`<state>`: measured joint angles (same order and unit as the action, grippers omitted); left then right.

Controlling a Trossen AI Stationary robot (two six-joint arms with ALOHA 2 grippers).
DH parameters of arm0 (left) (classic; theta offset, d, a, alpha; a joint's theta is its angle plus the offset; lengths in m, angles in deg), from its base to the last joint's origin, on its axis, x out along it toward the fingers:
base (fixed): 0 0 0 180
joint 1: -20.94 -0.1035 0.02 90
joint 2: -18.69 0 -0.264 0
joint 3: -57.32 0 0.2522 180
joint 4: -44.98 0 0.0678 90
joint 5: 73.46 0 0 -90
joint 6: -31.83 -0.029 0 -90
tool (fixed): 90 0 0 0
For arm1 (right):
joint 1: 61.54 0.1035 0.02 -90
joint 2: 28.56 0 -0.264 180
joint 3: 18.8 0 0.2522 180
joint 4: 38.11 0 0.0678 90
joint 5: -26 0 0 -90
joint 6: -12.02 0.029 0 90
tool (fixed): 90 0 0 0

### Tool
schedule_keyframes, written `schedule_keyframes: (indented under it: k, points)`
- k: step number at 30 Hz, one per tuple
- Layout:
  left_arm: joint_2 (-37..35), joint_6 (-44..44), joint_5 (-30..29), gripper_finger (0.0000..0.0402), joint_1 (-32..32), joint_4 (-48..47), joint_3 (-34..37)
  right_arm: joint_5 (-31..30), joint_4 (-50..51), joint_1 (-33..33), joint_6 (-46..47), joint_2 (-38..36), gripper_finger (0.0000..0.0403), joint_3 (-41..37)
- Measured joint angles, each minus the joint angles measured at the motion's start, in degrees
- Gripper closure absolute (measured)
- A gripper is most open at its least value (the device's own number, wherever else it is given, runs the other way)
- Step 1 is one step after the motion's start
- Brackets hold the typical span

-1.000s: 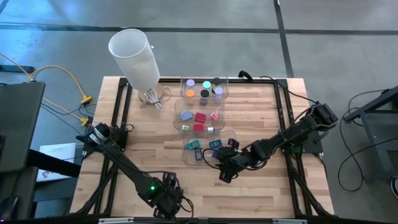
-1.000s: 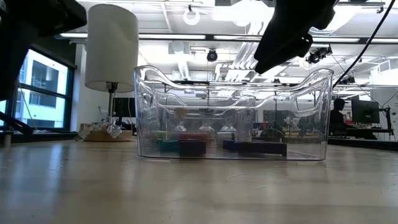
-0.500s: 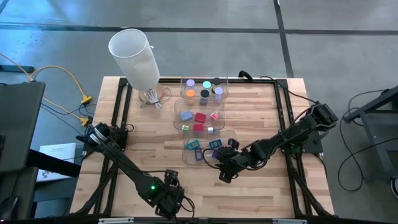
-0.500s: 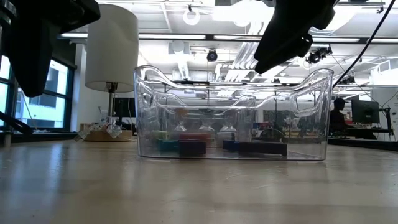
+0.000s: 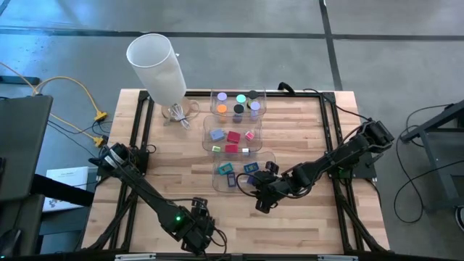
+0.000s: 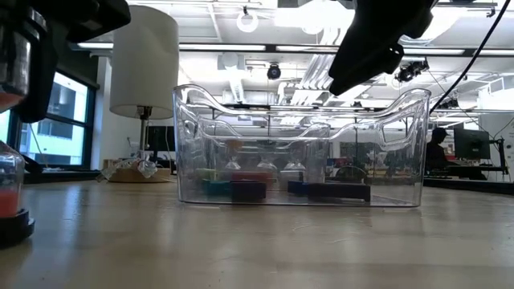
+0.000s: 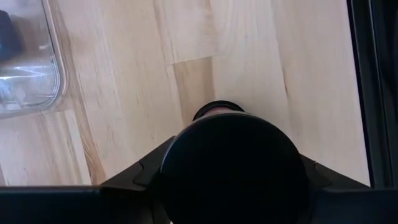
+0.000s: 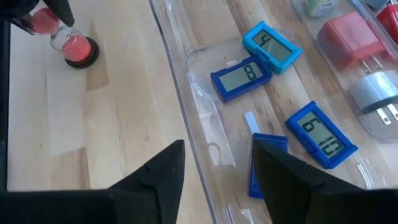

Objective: Pick & Place Office items
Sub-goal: Put the pink hourglass into the top transparent bin

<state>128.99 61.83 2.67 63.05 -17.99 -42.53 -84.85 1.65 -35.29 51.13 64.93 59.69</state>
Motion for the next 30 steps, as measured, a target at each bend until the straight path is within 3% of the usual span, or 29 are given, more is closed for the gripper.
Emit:
schedule_keyframes:
  k: [6, 13, 23, 30]
  points:
    - [-0.07, 4.54, -2.09, 0.0213, 0.00, 0.06, -0.93, 0.00, 0.54, 0.01, -0.35, 0.00, 0.0228, 0.00]
    - [-0.17, 4.50, -2.84, 0.0213, -0.85, -4.91, -7.04, -1.78, 0.94, 2.57, 2.24, -0.35, 0.0228, -0.02]
    - [-0.20, -1.18, -7.02, 0.0213, -2.98, -17.44, -20.43, -11.51, 8.19, 11.21, 9.02, -3.28, 0.0228, -0.04]
    - [-0.30, -2.02, -8.15, 0.0213, -9.97, -24.17, -30.99, -18.94, 15.07, 16.68, 16.66, -5.81, 0.0228, -0.02]
